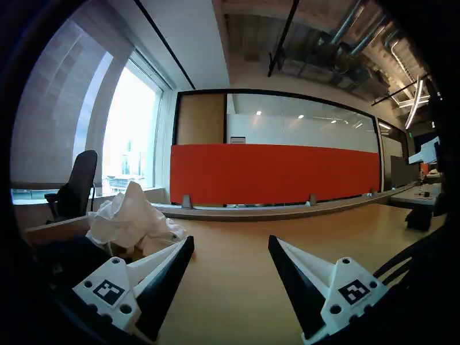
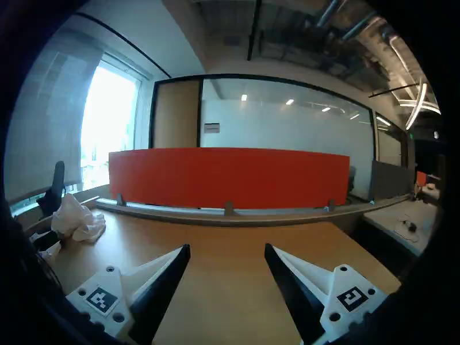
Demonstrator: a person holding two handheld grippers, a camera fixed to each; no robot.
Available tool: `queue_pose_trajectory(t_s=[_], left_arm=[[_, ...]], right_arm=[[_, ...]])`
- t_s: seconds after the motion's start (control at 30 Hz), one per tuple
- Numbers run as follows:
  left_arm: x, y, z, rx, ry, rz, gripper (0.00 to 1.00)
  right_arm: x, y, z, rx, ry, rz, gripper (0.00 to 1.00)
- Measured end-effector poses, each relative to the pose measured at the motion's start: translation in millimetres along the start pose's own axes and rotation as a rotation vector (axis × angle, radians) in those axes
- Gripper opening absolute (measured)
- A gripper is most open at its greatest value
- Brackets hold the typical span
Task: Fold towel
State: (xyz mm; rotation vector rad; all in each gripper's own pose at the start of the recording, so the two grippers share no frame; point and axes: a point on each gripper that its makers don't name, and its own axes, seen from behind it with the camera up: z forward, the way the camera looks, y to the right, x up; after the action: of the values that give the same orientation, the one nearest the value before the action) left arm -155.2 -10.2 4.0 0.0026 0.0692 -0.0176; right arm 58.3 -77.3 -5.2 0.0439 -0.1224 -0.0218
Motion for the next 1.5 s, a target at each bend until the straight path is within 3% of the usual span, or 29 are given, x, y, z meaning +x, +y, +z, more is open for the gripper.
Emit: queue_pose_trajectory(t_s=[0.37,0.97,1.5], left_arm=[[-12.2,0.9,3.7,0.001,-0.049,0.015,0.96],[-13.1,2.2,5.3,-0.001,-0.049,0.017,0.96],[-17.2,2.6,4.9,-0.001,-0.049,0.018,0.96]], right_arm=[[-1.5,3.8,0.6,-0.003,-0.002,-0.001,1.00],[5.8,14.2,-1.0,0.007,0.014,0.018,1.00],[15.9,58.3,-0.9,-0.051,0.113,0.008,1.00]])
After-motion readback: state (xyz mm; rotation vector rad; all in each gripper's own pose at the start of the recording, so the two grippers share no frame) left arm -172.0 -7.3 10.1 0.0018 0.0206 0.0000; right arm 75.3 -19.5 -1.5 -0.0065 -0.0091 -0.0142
